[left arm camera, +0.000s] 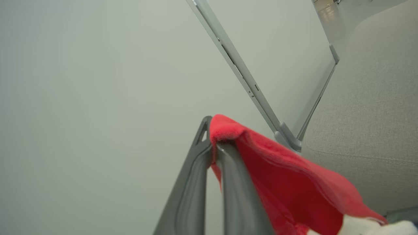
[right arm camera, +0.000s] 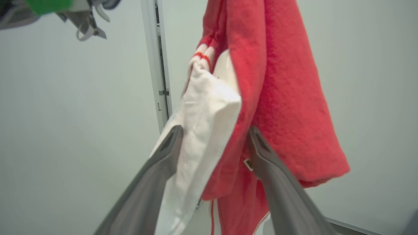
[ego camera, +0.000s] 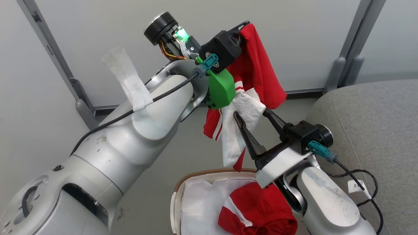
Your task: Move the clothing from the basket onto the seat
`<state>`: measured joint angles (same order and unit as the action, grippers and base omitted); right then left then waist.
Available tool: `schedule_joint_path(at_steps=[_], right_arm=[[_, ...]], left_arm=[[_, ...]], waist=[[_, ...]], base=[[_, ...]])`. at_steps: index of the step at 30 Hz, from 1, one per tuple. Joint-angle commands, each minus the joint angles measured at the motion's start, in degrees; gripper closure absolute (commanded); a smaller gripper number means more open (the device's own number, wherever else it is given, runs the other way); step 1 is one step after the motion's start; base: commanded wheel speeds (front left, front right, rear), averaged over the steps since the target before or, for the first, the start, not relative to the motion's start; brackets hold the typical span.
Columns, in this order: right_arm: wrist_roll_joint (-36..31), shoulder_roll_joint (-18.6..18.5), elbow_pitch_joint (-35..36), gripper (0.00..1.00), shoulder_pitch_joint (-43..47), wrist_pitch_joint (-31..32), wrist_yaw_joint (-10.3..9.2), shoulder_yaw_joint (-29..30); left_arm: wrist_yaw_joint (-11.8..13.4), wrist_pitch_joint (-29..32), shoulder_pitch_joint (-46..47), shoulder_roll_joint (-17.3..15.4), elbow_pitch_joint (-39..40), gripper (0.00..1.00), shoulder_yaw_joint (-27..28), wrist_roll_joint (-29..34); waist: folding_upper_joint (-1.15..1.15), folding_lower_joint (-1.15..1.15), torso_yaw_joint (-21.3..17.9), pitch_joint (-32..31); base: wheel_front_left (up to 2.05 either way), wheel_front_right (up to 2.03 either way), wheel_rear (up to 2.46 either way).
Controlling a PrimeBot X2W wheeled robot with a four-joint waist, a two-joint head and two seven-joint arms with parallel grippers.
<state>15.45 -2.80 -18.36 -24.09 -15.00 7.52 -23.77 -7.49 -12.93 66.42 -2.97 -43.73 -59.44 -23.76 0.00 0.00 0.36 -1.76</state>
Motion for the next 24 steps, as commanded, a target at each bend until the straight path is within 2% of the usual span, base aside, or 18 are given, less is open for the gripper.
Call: schedule_joint_path(at_steps=[1,6,7,8,9,16,22,24], right_arm=[[0.21,-0.17,-1.17,0.00,-1.24,-0.28,-0.06,-0.68],[0.82,-0.20,-5.06,0.00,-4.53,-0.28,-0.06,-2.56],[0.96,-0.18,-5.90,0.29,-5.26,-0.28,-0.06,-3.19],[1.31,-0.18,-6.41,0.74,-5.87,-0.28,-0.06,-3.62],[1.54,-0.19,-7.09,1.00,-6.55,-0.28,-0.06,-4.23],[1.48,-0.21,-8.57,1.00,-7.75,-0.28,-0.06,-3.34],[0.62,-0.21,-8.19,1.00,-7.24,-0.28,-0.06,-1.01],[0.18,-0.22,-8.24,1.00,-7.42,-0.28,-0.06,0.36]], left_arm=[[0.30,-0.03,0.81,0.09,0.53,1.00,-0.30,-0.50],[0.87,0.20,0.53,0.10,2.24,1.00,-1.40,-2.48],[1.06,0.27,0.44,0.09,2.54,1.00,-1.62,-3.01],[1.16,0.35,0.35,0.10,2.76,1.00,-1.81,-3.25],[1.29,0.38,0.23,0.10,2.92,1.00,-2.09,-3.57],[1.80,0.00,-1.30,0.10,1.04,1.00,-1.88,-6.09],[0.94,-0.85,-4.01,-0.15,-1.67,1.00,0.20,-10.44],[0.57,-1.36,-5.33,-0.55,-1.83,0.61,1.04,-11.86]], waist=[[0.00,0.00,0.26,0.01],[0.00,0.00,0.84,0.09],[0.00,0.00,0.95,0.10],[0.00,0.00,1.03,0.12],[0.00,0.00,1.13,0.15],[0.00,0.00,1.14,0.46],[0.00,0.00,0.52,0.94],[0.00,0.00,0.35,1.15]], base=[[0.00,0.00,0.00],[0.00,0.00,0.00],[0.00,0.00,0.00],[0.00,0.00,0.00],[0.00,0.00,0.00],[0.00,0.00,0.00],[0.00,0.00,0.00],[0.00,0.00,0.00]])
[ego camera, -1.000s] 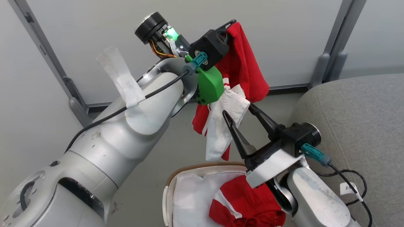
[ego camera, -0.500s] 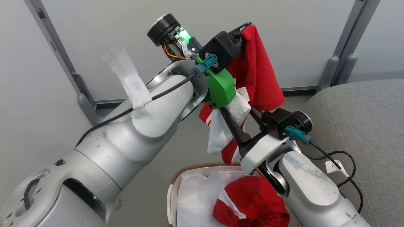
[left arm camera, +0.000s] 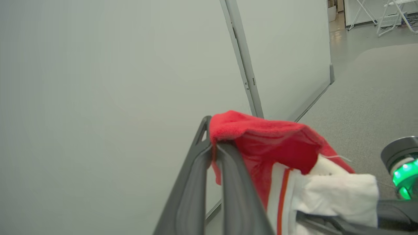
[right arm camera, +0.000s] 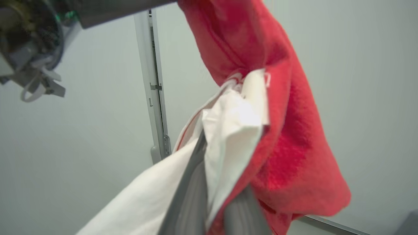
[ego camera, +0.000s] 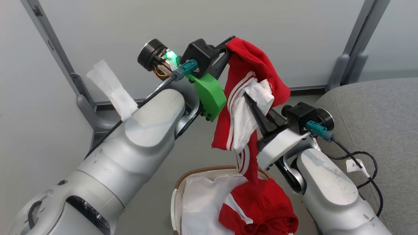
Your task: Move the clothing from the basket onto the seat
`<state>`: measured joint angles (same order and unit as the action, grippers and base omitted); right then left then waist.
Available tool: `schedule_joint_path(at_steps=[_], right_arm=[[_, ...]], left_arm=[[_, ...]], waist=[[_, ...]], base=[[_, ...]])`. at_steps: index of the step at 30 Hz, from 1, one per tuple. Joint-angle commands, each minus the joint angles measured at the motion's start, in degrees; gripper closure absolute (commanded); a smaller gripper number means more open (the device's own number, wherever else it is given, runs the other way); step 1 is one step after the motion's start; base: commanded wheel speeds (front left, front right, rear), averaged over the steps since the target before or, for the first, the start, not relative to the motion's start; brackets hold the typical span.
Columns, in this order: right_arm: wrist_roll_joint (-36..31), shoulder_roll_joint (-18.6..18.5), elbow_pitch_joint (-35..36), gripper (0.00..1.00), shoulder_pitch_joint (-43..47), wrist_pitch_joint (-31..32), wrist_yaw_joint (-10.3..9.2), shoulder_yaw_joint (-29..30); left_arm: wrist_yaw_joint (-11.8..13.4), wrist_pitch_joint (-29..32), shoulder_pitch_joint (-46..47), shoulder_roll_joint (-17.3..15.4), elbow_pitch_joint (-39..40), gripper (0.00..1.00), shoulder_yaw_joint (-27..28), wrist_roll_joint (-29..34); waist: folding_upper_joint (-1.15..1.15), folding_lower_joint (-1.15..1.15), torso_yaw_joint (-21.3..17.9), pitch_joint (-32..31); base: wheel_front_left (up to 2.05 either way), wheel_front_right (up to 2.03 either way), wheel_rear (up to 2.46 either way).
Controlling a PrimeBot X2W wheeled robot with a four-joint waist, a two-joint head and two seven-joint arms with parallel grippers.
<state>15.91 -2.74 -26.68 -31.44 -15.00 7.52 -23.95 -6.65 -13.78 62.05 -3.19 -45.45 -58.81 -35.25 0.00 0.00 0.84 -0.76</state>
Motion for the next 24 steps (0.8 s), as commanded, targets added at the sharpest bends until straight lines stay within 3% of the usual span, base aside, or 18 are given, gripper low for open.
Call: schedule_joint_path(at_steps=[1,2,9,24], right_arm=[[-0.54,-0.28,0.04,1.00,-0.18,-0.28,-0.06,1.17],[-0.96,-0.27,-0.06,1.00,-0.30,-0.28,-0.06,2.12],[-4.64,-0.23,-0.68,1.00,-0.81,-0.29,-0.06,8.38],[-9.29,-0.25,0.89,1.00,1.54,-0.29,-0.06,17.67]], left_arm=[[-0.30,-0.58,-1.80,-0.51,-0.14,0.40,0.86,-1.35],[-0.39,-0.92,-2.87,-0.81,-0.07,0.00,1.38,-2.30],[-0.73,-1.44,-9.95,-2.09,2.07,0.00,4.10,-4.10],[0.05,-1.45,-29.67,-3.10,12.60,0.00,15.74,1.57]], waist=[[0.00,0.00,-0.18,0.25],[0.00,0.00,-0.26,0.36],[0.00,0.00,-0.20,1.06],[0.00,0.00,-0.71,1.23]], base=[[0.00,0.00,0.00],[0.00,0.00,0.00],[0.00,0.00,0.00],[0.00,0.00,0.00]])
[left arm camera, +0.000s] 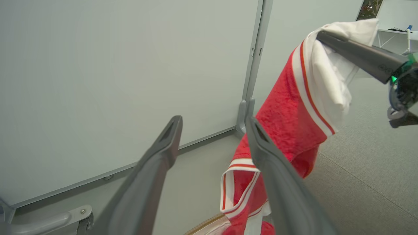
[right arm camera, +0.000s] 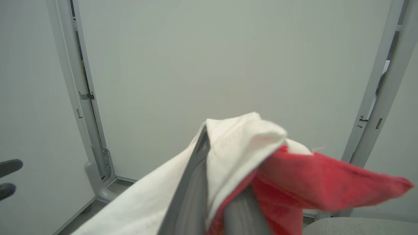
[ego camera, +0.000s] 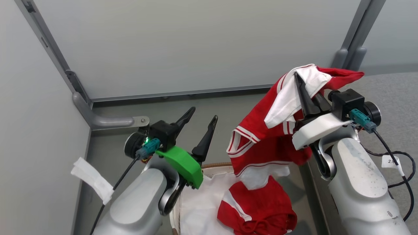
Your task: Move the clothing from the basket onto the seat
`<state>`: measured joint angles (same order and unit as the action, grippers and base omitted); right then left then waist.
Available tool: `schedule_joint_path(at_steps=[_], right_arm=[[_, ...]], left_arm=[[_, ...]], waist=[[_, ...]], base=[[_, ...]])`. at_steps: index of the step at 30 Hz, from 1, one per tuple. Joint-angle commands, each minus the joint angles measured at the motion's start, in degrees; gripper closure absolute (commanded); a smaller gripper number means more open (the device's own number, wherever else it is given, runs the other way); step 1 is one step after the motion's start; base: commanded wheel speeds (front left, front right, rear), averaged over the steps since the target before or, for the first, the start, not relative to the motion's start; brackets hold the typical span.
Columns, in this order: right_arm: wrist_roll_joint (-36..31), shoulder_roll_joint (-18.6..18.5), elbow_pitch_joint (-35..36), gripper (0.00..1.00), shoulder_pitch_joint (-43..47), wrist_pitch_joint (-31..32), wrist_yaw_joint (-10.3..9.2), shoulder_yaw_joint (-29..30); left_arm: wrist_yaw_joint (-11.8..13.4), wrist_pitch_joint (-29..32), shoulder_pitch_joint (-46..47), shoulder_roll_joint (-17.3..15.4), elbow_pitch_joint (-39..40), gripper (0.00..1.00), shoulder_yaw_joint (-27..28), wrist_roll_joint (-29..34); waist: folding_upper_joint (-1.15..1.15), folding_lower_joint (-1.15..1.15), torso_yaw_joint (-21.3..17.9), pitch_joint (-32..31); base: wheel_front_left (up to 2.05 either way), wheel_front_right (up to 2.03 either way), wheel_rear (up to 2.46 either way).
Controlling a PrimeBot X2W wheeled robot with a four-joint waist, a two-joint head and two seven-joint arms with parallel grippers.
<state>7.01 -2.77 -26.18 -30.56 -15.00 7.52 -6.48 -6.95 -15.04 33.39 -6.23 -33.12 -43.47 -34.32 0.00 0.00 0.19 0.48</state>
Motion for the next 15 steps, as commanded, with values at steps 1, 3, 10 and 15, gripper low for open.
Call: schedule_joint_path(at_steps=[1,3,10,15], right_arm=[[-0.53,-0.22,0.58,1.00,0.74,-0.28,-0.06,0.48],[-0.77,-0.20,0.89,1.00,0.91,-0.28,-0.06,0.84],[-1.46,-0.21,1.69,1.00,1.57,-0.28,-0.06,1.81],[-1.94,-0.22,1.95,1.00,1.33,-0.29,-0.06,2.49]], left_arm=[[0.33,-0.20,-2.02,0.10,0.45,0.00,0.94,1.08],[0.24,-0.21,-4.12,0.46,0.89,0.00,2.10,1.93],[0.20,-0.20,-9.94,1.17,2.91,0.00,6.86,5.26],[-0.08,-0.21,-11.62,1.81,3.45,0.00,8.59,7.85]], waist=[[0.00,0.00,-0.12,-0.02],[0.00,0.00,-0.30,-0.07],[0.00,0.00,-1.30,0.13],[0.00,0.00,-3.11,0.68]], base=[[0.00,0.00,0.00],[0.00,0.00,0.00],[0.00,0.00,0.00],[0.00,0.00,0.00]])
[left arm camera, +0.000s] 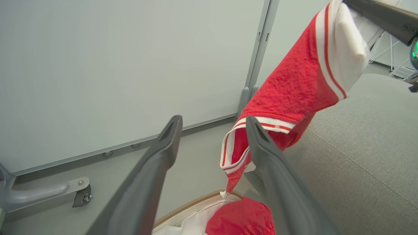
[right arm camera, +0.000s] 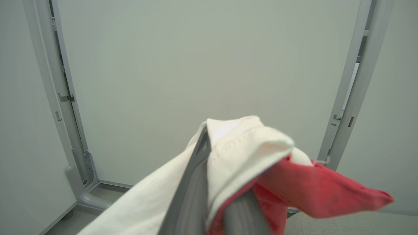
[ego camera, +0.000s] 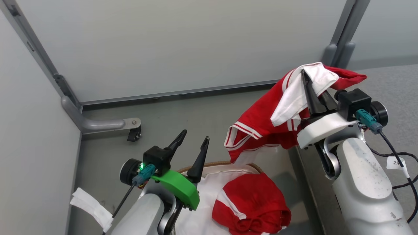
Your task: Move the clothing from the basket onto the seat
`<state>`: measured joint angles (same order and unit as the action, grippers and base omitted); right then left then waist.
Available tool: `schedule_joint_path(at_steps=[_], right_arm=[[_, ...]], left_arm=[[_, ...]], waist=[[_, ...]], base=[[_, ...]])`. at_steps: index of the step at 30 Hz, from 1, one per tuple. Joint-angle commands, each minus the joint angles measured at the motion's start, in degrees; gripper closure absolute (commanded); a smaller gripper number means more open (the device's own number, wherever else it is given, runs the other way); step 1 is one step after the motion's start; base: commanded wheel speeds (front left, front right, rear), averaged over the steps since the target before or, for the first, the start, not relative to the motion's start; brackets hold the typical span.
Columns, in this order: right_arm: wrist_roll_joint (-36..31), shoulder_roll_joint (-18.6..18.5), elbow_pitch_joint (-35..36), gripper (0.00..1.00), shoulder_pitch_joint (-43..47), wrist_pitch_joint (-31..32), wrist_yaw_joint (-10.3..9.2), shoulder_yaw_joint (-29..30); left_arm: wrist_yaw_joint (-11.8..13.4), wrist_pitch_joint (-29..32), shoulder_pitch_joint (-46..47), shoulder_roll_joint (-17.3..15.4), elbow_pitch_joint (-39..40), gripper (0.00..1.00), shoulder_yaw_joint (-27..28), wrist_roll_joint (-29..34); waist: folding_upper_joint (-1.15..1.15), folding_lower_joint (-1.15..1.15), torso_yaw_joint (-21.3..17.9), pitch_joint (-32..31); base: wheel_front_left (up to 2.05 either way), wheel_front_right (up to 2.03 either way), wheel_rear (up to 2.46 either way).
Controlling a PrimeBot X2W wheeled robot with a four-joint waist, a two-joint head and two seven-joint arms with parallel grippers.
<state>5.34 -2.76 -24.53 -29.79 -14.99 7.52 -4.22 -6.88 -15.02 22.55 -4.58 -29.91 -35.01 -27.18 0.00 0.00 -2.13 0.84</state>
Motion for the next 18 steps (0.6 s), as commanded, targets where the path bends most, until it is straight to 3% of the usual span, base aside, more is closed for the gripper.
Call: schedule_joint_path(at_steps=[1,18], right_arm=[[-0.43,-0.24,0.35,1.00,0.44,-0.30,-0.06,0.50],[-3.83,-0.21,3.43,1.00,0.84,-0.30,-0.06,6.85]], left_arm=[[-0.12,-0.22,-0.93,0.24,0.30,0.00,0.27,1.14],[-0.67,-0.22,-1.37,1.42,0.72,0.00,1.06,4.03]], waist=[[0.00,0.00,-1.26,0.45],[0.00,0.00,-16.61,4.30]], base=[[0.00,0.00,0.00],[0.00,0.00,0.00]])
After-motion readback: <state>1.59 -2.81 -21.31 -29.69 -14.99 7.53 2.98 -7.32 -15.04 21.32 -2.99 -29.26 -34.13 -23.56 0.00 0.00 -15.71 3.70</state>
